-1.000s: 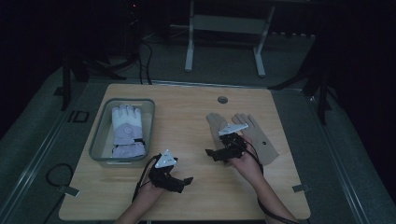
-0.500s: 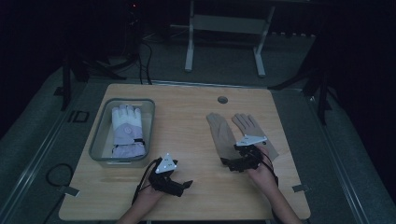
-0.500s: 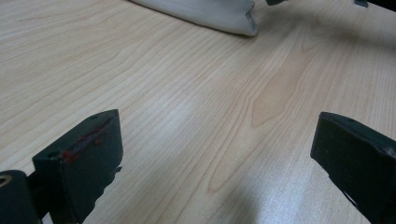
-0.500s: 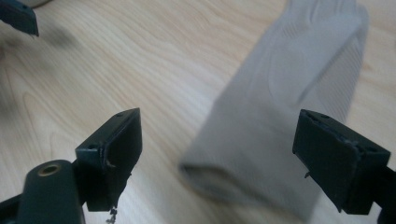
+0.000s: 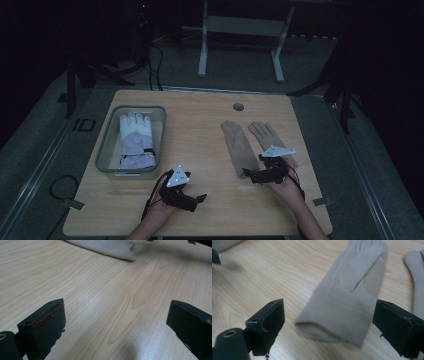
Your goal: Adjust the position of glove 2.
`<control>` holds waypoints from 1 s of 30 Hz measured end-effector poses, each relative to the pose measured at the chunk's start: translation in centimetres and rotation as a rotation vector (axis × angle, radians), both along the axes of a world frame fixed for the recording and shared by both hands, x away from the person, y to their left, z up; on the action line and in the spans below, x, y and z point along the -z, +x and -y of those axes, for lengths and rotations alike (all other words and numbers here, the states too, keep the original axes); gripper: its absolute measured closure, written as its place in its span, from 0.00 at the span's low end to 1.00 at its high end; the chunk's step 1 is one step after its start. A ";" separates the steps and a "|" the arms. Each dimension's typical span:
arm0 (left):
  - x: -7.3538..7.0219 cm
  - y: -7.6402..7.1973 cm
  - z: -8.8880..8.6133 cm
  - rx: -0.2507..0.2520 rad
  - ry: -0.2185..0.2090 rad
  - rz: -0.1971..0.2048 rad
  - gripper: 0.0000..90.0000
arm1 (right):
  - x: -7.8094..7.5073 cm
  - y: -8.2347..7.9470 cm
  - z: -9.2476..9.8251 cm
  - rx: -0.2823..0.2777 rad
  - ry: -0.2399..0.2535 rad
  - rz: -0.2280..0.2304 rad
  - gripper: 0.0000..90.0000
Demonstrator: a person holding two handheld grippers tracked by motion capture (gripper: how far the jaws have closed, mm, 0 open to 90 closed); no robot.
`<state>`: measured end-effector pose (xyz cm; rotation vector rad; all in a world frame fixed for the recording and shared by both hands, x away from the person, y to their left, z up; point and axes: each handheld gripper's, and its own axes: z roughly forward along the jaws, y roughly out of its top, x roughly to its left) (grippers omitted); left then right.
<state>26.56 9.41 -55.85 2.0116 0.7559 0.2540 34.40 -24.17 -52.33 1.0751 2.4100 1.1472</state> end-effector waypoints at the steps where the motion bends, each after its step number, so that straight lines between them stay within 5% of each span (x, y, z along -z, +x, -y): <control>1: 0.0 -0.1 0.0 0.000 -0.003 0.002 0.03 | -0.1 0.2 0.0 0.003 0.010 0.006 0.16; 7: -0.1 -0.4 -0.2 0.010 -0.008 0.015 0.03 | -0.5 3.0 -0.3 0.000 -0.032 0.036 0.49; 13: -0.1 -0.1 -0.7 0.001 -0.030 0.011 0.03 | 0.0 5.8 -1.1 -0.002 -0.102 0.038 0.50; 19: -0.1 -0.1 -0.8 -0.005 -0.029 0.009 0.03 | 1.0 8.2 -1.6 -0.006 -0.100 0.021 0.51; 30: 0.0 -0.2 -0.4 0.007 -0.013 0.010 0.03 | 2.9 9.5 -2.4 0.001 -0.114 0.006 0.60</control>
